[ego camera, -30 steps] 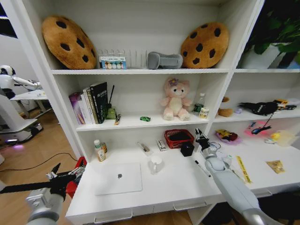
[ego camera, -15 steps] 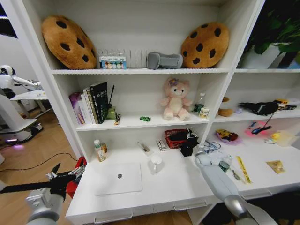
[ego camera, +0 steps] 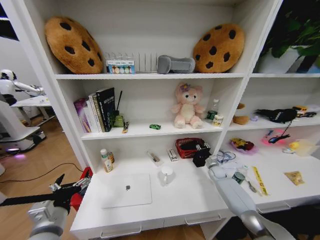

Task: Organize the objects on the table.

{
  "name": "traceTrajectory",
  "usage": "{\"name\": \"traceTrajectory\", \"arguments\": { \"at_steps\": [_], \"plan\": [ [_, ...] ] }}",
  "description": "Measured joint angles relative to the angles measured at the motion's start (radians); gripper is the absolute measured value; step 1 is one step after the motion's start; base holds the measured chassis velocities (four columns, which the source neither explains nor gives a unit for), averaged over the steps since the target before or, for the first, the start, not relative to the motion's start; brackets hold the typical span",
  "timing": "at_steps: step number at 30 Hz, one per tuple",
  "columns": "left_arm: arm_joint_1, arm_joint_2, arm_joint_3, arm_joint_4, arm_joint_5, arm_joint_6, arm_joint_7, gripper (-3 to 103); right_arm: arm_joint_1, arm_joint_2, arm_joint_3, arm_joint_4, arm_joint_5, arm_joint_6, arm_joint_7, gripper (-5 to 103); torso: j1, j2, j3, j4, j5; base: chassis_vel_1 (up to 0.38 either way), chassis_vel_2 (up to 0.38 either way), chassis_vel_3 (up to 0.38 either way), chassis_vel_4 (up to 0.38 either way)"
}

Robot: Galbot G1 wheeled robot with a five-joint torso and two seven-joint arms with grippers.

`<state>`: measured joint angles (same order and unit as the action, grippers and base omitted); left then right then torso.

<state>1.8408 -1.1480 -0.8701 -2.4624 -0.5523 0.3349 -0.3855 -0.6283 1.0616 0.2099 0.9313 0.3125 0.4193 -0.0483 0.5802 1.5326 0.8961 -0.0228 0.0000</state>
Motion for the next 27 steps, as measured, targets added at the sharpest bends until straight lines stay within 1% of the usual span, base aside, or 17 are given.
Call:
{"name": "traceTrajectory", "arguments": {
  "at_steps": [1,2,5,6,8,10,11,12,13,17,18,20,21,22,23,25,27],
  "plan": [
    [0.000,0.000,0.000,0.000,0.000,0.000,0.000,100,-0.015,-0.009,0.000,0.025,0.023,-0.006,0.000,60,0.000,0.000,0.000,0.0002,0.0003,0.000,0.000,0.000,0.000],
    [0.000,0.000,0.000,0.000,0.000,0.000,0.000,100,-0.015,-0.009,0.000,0.025,0.023,-0.006,0.000,60,0.000,0.000,0.000,0.0002,0.0003,0.000,0.000,0.000,0.000],
    [0.000,0.000,0.000,0.000,0.000,0.000,0.000,100,-0.066,-0.036,0.007,0.113,0.072,-0.031,0.012,77,0.000,0.000,0.000,0.0002,0.0000,0.000,0.000,0.000,0.000],
    [0.000,0.000,0.000,0.000,0.000,0.000,0.000,100,-0.066,-0.036,0.007,0.113,0.072,-0.031,0.012,77,0.000,0.000,0.000,0.0002,0.0000,0.000,0.000,0.000,0.000],
    [0.000,0.000,0.000,0.000,0.000,0.000,0.000,100,-0.129,-0.058,0.020,0.216,0.080,-0.034,0.053,87,0.000,0.000,0.000,0.0002,-0.0001,0.000,0.000,0.000,0.000],
    [0.000,0.000,0.000,0.000,0.000,0.000,0.000,100,-0.175,-0.073,0.026,0.286,0.079,-0.037,0.080,87,0.000,0.000,0.000,0.0003,0.0000,0.000,0.000,0.000,0.000],
    [0.000,0.000,0.000,0.000,0.000,0.000,0.000,100,-0.229,-0.089,0.034,0.363,0.074,-0.059,0.111,97,0.000,0.000,0.000,0.0003,0.0000,0.000,0.000,0.000,0.000],
    [0.000,0.000,0.000,0.000,0.000,0.000,0.000,100,-0.282,-0.105,0.045,0.439,0.075,-0.109,0.150,99,0.000,0.000,0.000,0.0004,0.0001,0.000,0.000,0.000,0.000],
    [0.000,0.000,0.000,0.000,0.000,0.000,0.000,100,-0.282,-0.105,0.045,0.439,0.075,-0.109,0.150,99,0.000,0.000,0.000,0.0004,0.0001,0.000,0.000,0.000,0.000],
    [0.000,0.000,0.000,0.000,0.000,0.000,0.000,100,-0.477,-0.161,0.113,0.707,0.172,-0.317,0.225,100,0.000,0.000,0.000,0.0002,0.0000,0.000,0.000,0.000,0.000],
    [0.000,0.000,0.000,0.000,0.000,0.000,0.000,100,-0.477,-0.161,0.113,0.707,0.172,-0.317,0.225,100,0.000,0.000,0.000,0.0002,0.0000,0.000,0.000,0.000,0.000],
    [0.000,0.000,0.000,0.000,0.000,0.000,0.000,100,-0.609,-0.192,0.185,0.860,0.320,-0.518,0.276,100,0.000,0.000,0.000,-0.0001,0.0000,0.000,0.000,0.000,0.000],
    [0.000,0.000,0.000,0.000,0.000,0.000,0.000,100,-0.609,-0.192,0.185,0.860,0.320,-0.518,0.276,100,0.000,0.000,0.000,-0.0001,0.0000,0.000,0.000,0.000,0.000],
    [0.000,0.000,0.000,0.000,0.000,0.000,0.000,100,-0.656,-0.209,0.227,0.899,0.386,-0.599,0.281,100,0.000,0.000,0.000,-0.0001,0.0002,0.000,0.000,0.000,0.000],
    [0.000,0.000,0.000,0.000,0.000,0.000,0.000,100,-0.656,-0.209,0.227,0.899,0.386,-0.599,0.281,100,0.000,0.000,0.000,-0.0001,0.0002,0.000,0.000,0.000,0.000],
    [0.000,0.000,0.000,0.000,0.000,0.000,0.000,100,-0.708,-0.263,0.301,0.905,0.424,-0.688,0.189,100,0.000,0.000,0.000,0.0000,0.0001,0.000,0.000,0.000,0.000],
    [0.000,0.000,0.000,0.000,0.000,0.000,0.000,100,-0.722,-0.307,0.337,0.888,0.465,-0.743,0.113,100,0.000,0.000,0.000,0.0000,0.0002,0.000,0.000,0.000,0.000]
  ]
}}
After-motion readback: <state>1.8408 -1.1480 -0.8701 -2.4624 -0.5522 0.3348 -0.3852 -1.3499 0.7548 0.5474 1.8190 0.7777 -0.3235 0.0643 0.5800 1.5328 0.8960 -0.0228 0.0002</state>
